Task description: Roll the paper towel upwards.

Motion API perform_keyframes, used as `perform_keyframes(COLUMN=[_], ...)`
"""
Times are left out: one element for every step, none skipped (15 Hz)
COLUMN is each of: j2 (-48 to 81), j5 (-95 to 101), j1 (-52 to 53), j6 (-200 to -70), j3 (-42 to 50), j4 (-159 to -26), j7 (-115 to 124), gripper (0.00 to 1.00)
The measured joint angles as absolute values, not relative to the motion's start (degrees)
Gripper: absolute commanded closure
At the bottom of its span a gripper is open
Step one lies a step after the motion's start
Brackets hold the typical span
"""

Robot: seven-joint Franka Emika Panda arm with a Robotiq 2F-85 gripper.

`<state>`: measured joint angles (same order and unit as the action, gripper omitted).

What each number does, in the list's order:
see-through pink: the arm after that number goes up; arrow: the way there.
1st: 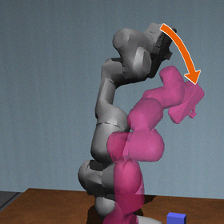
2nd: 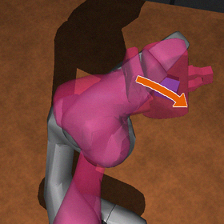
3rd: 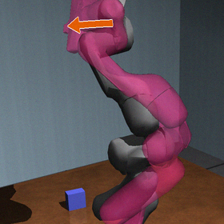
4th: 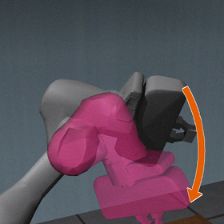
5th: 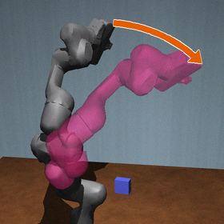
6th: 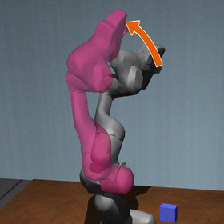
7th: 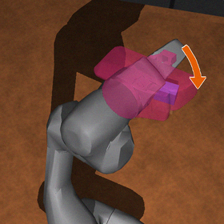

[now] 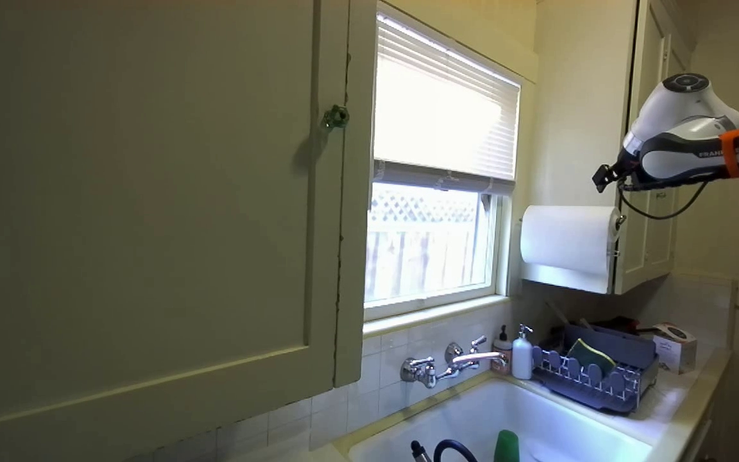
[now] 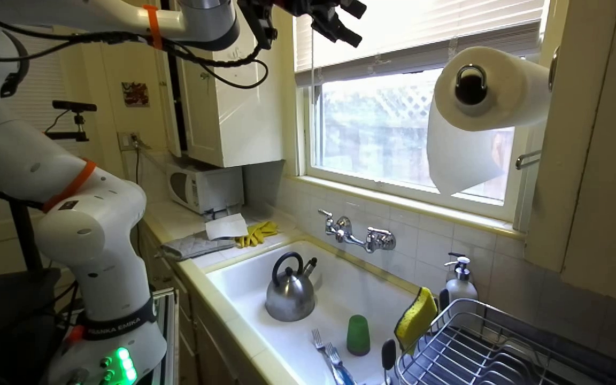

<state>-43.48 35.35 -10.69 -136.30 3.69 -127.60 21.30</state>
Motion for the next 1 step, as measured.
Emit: perform_keyframes(j2=[-43.17], j5=[35.34], j1=[-10.75], j6=[-136.3], j3=[3.56], j4=[-127.56], j7=[21.3], gripper=[0.0])
